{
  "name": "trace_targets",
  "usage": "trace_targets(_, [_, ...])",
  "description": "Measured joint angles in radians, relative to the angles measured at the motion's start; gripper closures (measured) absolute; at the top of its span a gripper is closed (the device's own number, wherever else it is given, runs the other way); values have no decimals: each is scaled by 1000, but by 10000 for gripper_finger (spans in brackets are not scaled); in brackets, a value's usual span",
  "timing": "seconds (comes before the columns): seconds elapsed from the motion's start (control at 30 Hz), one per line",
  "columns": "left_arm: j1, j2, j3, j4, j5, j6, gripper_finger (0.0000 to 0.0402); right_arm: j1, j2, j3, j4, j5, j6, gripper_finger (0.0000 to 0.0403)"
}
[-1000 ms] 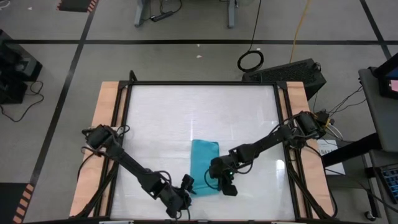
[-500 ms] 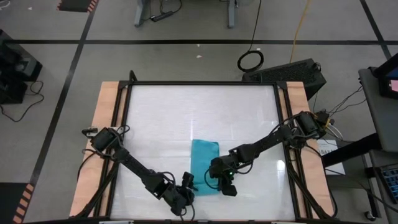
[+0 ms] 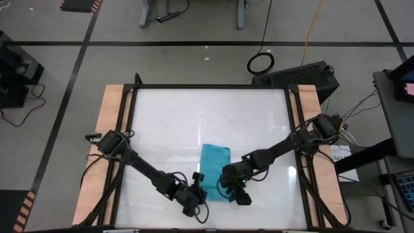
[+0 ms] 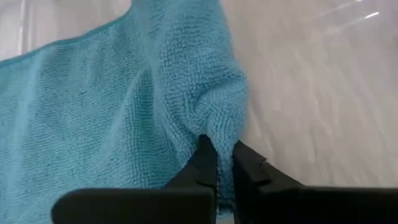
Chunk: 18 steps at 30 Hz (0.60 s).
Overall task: Roll towel into tight, uniform cylinder
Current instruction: Roll the blue microfiber towel
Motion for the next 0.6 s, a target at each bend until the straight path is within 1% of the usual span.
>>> trace_targets(0.13, [9,0,0,2,29,-2,376,28,-70,0,-114,143,-66,214])
trace_targets(0.27, [16,-1,0,9,60,0,378,67,-128,0,-212,297,-122,203])
trace_targets(0.43, [42,-1,-1,40,147,-7,384,151,-140,0,-172,482,-231,202])
trace_targets(0.6, [74,1,-2,72,249,-30,385,239,-88,0,-93,618,-306,201])
